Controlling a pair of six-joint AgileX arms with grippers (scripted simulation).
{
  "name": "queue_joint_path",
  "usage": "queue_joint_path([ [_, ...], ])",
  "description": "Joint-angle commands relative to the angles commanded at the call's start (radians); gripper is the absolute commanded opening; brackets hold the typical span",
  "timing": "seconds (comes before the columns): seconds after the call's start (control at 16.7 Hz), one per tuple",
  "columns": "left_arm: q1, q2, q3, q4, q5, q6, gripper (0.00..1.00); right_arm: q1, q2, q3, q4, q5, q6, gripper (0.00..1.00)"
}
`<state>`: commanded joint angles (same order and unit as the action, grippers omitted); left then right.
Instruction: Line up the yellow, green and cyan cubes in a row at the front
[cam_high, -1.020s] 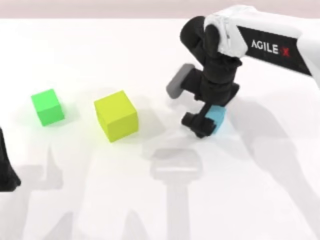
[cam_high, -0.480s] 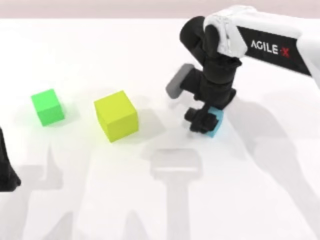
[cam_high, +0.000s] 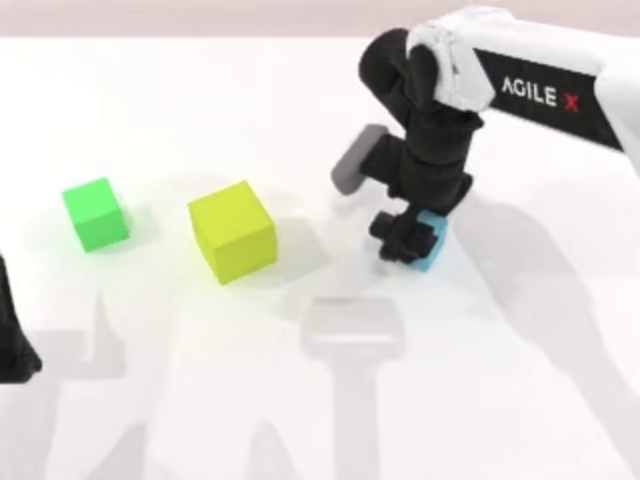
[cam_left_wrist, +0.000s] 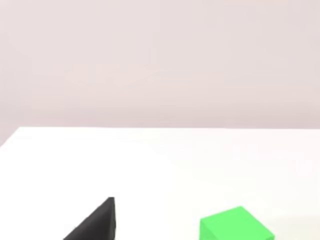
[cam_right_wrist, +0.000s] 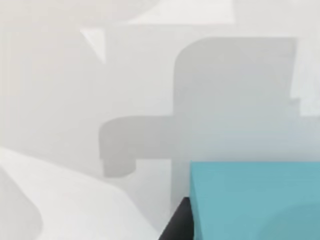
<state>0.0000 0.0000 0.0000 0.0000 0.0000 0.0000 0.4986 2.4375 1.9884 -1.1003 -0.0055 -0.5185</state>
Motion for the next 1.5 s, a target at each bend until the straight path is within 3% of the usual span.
queue_joint_path([
  [0.42,0.000,0.000,0.000,0.000,0.000,0.000,1.00,0.006,-0.034,0.190,-0.227,-0.001,0.000,0.00],
  [0.84,0.000,0.000,0.000,0.000,0.000,0.000,1.00,0.016,-0.067,0.157,-0.216,-0.001,-0.012,0.00],
  [1.08,0.000,0.000,0.000,0.000,0.000,0.000,1.00,0.076,-0.216,-0.035,-0.161,-0.003,-0.068,0.00],
  [1.5,0.000,0.000,0.000,0.000,0.000,0.000,1.00,0.229,-0.567,-0.568,-0.036,-0.010,-0.211,0.00],
])
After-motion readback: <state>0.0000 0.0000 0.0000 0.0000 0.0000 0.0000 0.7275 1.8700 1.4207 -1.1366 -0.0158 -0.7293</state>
